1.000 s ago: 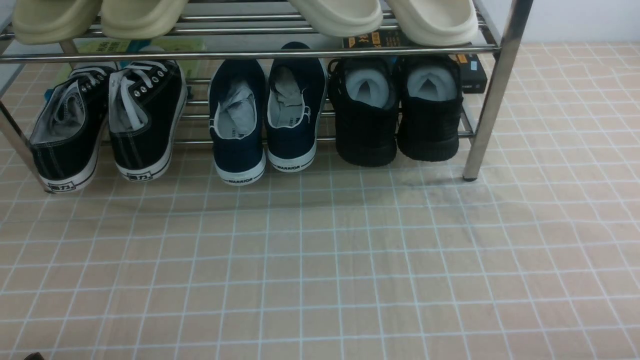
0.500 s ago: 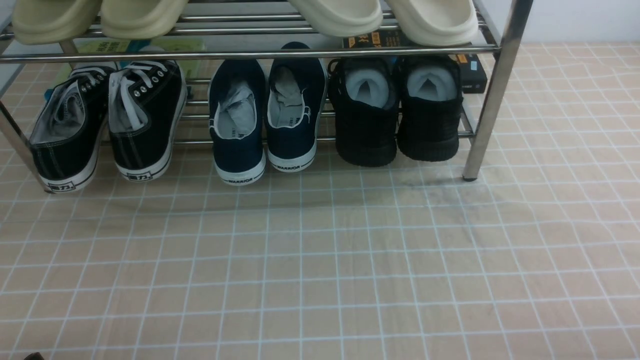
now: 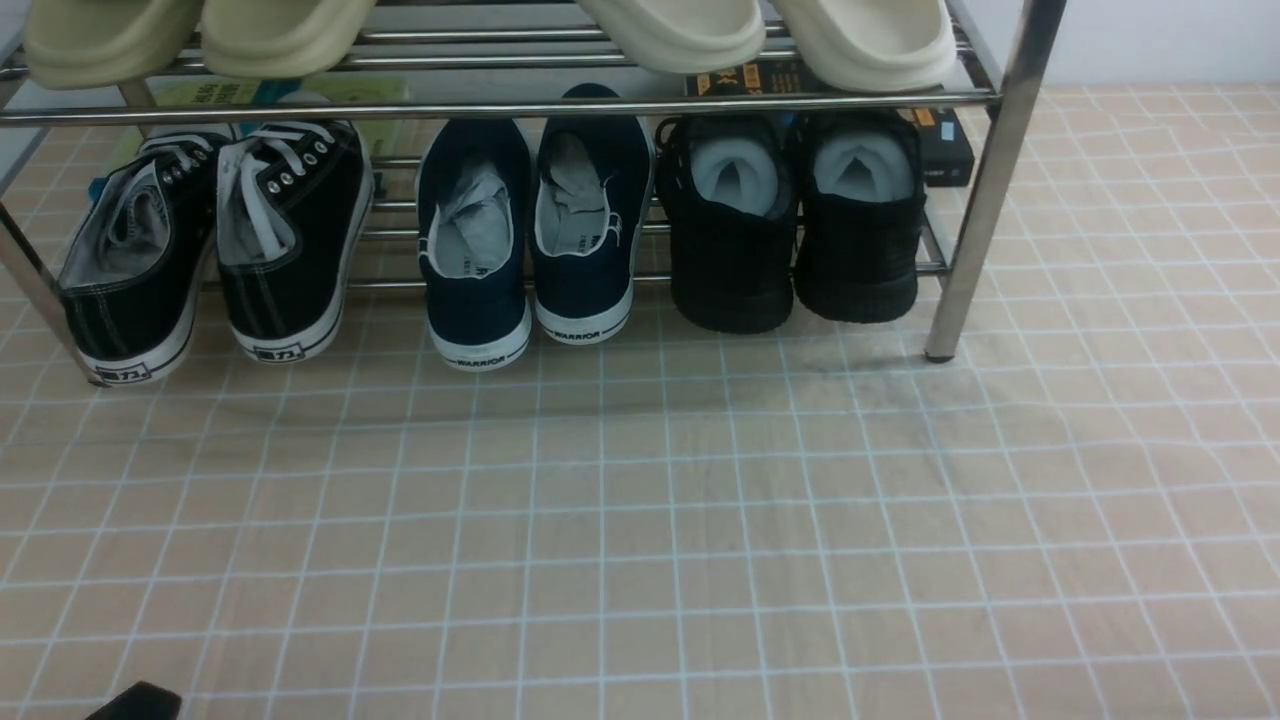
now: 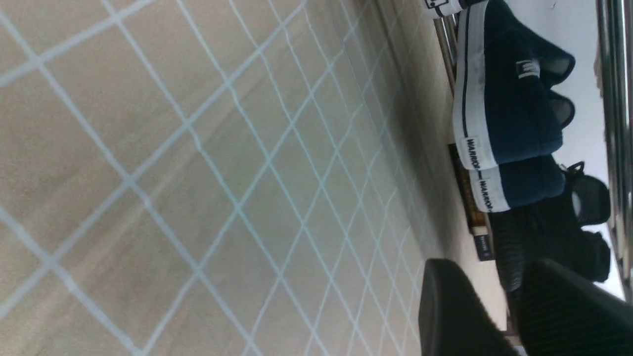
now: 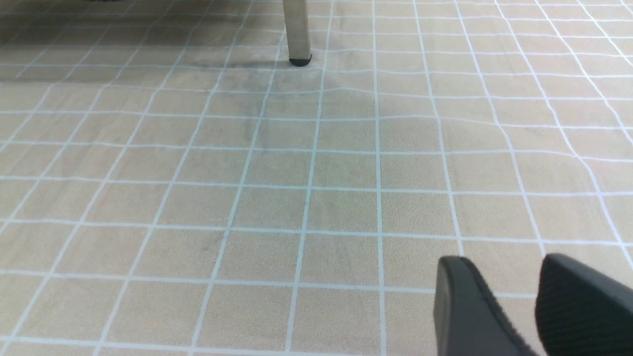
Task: Take the shoes off the shelf from the light coffee tablecloth by hand.
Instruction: 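Grasp the leftmost shoe on the bottom shelf of the shoe rack with the left gripper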
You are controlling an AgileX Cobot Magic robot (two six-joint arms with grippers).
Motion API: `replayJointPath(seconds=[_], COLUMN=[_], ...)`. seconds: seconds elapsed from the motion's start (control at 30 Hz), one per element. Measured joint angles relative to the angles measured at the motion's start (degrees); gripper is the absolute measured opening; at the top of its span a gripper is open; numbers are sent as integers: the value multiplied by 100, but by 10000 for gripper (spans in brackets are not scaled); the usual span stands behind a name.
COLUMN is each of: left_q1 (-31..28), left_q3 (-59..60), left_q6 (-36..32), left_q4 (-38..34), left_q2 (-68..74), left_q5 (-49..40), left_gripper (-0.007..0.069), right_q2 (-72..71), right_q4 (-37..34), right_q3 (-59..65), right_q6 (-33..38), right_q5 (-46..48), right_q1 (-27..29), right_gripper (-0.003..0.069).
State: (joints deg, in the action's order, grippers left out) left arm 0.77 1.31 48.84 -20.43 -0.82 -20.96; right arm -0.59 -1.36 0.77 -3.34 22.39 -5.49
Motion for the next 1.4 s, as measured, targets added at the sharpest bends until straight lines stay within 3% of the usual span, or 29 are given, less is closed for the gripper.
replayJointPath(seconds=[0.2,0.33,0.4,0.57,0.6,0.7,0.87,1.03,1.17,1.4], left_q1=[0,0,0,0,0,0,0,-329,-1166,-1587], left_q3=[-5,-540,-1499,-2847,-3192,-3670,-4601,-6478,-7879,-8760], left_q6=[102,-90,-320,-823,-1131,-1823,-2725,-3406,-3674,-3715], left_q4=[216,550,1219,2076,2279,2406,2458,2589,2375,2079], left_q2=[0,98,668,2142,2959,4392,6031,7665,8837,9562], left_q5=[588,336,-329,-2234,-3082,-3900,-4170,-4533,-4837,-4252], left_gripper=[192,69,7,1,1,1,1,5,8,17], right_q2=[0,0,0,0,0,0,0,0,0,0], right_q4=[0,0,0,0,0,0,0,0,0,0], right_q3=[0,0,0,0,0,0,0,0,0,0], right_q6=[0,0,0,0,0,0,5,5,5,5], right_q5=[0,0,0,0,0,0,0,0,0,0], right_q1=[0,0,0,0,0,0,0,0,0,0], right_gripper=[240,240,240,240,240,240,240,240,240,240])
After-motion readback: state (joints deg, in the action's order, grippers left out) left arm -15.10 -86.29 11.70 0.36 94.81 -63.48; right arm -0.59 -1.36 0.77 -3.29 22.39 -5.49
